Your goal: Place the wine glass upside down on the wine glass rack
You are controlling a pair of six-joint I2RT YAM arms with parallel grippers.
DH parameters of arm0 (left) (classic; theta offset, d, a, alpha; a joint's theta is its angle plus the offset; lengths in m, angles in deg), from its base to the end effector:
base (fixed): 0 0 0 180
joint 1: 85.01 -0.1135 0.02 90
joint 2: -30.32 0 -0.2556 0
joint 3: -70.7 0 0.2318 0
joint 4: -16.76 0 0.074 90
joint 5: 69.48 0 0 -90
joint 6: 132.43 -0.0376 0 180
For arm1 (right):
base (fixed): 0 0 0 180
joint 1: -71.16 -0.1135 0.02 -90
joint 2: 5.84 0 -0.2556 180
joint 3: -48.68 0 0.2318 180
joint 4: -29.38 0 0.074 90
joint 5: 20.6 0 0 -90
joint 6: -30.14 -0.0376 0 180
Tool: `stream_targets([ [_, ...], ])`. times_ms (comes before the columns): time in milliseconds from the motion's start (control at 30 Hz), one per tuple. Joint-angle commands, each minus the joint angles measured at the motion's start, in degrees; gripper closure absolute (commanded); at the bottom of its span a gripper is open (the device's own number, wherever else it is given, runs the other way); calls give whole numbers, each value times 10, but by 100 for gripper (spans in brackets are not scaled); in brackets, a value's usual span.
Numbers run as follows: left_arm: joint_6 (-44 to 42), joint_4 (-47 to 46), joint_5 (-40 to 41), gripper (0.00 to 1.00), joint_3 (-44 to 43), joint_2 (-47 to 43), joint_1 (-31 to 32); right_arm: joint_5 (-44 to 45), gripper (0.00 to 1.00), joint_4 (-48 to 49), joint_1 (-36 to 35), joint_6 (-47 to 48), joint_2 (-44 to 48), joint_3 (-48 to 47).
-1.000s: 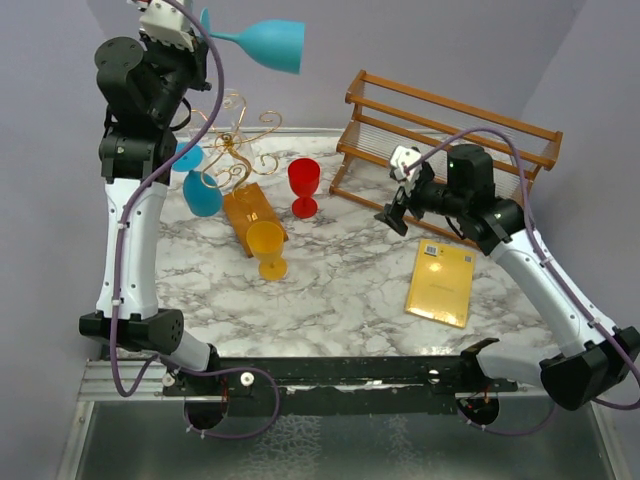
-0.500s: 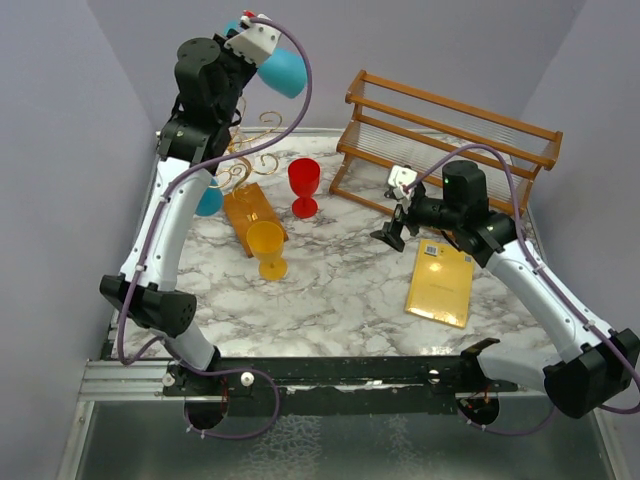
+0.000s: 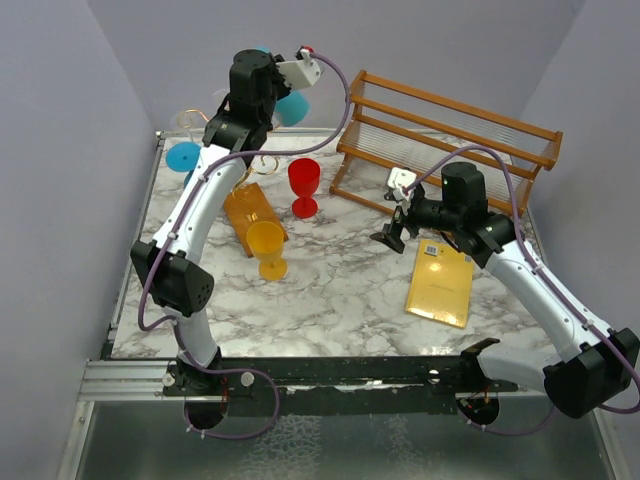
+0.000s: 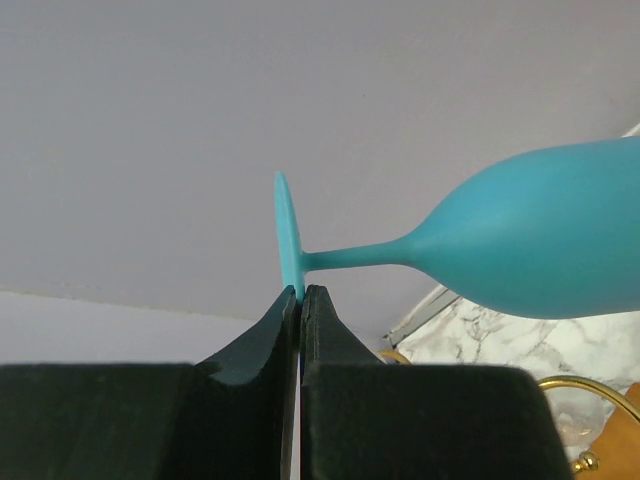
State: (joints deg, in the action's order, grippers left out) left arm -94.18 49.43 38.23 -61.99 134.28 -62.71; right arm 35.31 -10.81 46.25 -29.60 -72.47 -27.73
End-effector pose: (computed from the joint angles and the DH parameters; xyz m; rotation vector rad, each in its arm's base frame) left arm 0.3693 -0.1391 0.4654 0.8061 1.4693 0.6434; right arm 0.2067 0.1192 0.3343 -1.2488 1.6249 0.5642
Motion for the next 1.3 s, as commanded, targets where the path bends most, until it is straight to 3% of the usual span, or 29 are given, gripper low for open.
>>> stream_targets([
  [0,-48,6,22,100,5,-15,8,-16,0,25,0,0,10,9],
  [333,-121,36,9,100,59,-51,25,-27,0,21,0,1,1,9],
  [1267,-134,122,24,100,83,-97,36,-30,0,18,0,5,-8,9],
])
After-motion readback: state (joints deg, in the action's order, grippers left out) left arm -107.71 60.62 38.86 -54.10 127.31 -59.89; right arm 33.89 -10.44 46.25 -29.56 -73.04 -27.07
